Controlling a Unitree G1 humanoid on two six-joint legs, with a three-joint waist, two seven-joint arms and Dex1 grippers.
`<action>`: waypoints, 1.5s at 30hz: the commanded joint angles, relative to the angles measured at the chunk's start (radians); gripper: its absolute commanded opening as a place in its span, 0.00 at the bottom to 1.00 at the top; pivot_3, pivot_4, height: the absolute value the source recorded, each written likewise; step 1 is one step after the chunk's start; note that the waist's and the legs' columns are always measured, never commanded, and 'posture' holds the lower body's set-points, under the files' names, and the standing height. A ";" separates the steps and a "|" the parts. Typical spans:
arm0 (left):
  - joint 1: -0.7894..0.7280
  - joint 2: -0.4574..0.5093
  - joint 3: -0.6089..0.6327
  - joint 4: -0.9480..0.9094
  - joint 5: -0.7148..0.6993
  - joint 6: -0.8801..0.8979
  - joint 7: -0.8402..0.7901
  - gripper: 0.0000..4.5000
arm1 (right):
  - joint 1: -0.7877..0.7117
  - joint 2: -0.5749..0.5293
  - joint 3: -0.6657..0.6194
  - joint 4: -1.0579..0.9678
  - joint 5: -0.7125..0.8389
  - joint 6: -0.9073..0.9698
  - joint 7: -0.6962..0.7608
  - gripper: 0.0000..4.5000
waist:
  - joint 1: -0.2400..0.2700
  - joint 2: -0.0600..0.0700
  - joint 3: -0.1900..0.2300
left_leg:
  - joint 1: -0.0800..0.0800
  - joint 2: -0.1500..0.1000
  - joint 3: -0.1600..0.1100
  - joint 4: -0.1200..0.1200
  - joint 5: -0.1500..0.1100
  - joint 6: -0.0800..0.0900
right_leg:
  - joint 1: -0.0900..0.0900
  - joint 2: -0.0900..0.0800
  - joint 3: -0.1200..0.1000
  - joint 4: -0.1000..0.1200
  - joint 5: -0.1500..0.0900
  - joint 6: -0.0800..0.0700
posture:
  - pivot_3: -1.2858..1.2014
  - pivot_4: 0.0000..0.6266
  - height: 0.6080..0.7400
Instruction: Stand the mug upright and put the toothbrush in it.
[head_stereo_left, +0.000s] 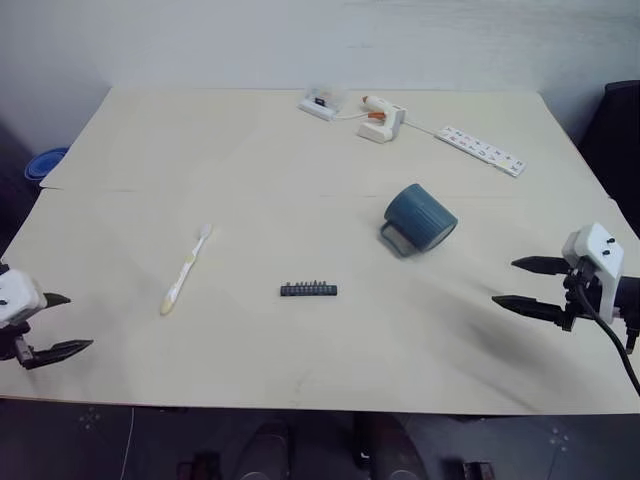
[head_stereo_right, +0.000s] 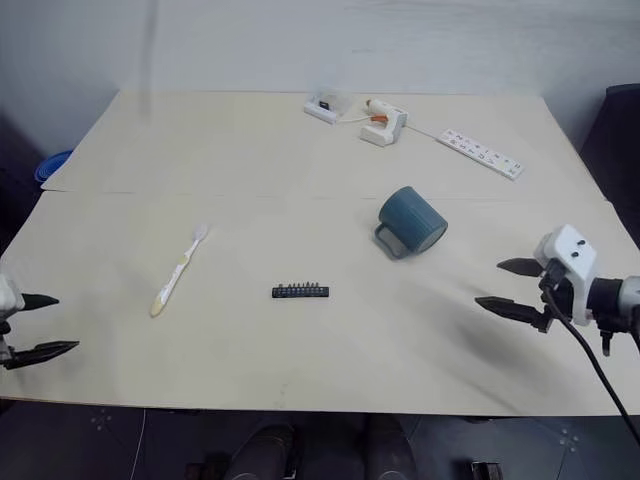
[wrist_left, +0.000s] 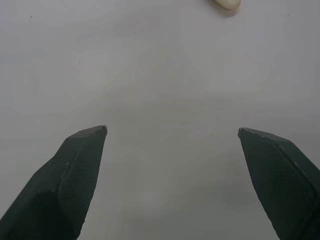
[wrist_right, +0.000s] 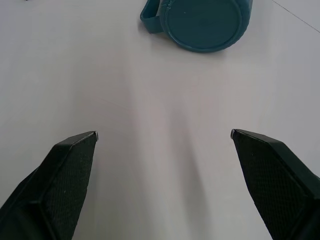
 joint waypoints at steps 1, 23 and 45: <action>-0.002 -0.002 0.014 -0.011 -0.007 -0.001 0.007 1.00 | 0.000 -0.016 -0.034 0.001 0.008 -0.022 0.005 0.99 | 0.000 0.000 0.000 | 0.000 0.000 0.001 0.000 0.000 0.000 | 0.000 0.000 0.000 0.000 0.000 0.000 | 0.52 0.24 1.00; -0.066 -0.058 0.009 -0.197 -0.135 0.241 0.033 1.00 | 0.054 0.007 -0.057 -0.077 0.033 0.033 -0.048 0.99 | 0.001 0.000 0.000 | 0.002 0.001 0.012 0.000 -0.001 0.002 | -0.001 0.001 0.009 0.000 0.002 0.003 | 0.52 0.24 1.00; -0.279 -0.115 -0.272 -0.826 -0.470 0.661 0.091 1.00 | -0.321 0.361 0.365 -0.631 0.313 0.564 -0.557 0.48 | 0.001 -0.001 0.000 | -0.001 0.001 0.005 0.002 -0.002 0.002 | -0.004 0.006 0.013 -0.004 0.006 0.003 | 0.52 0.24 1.00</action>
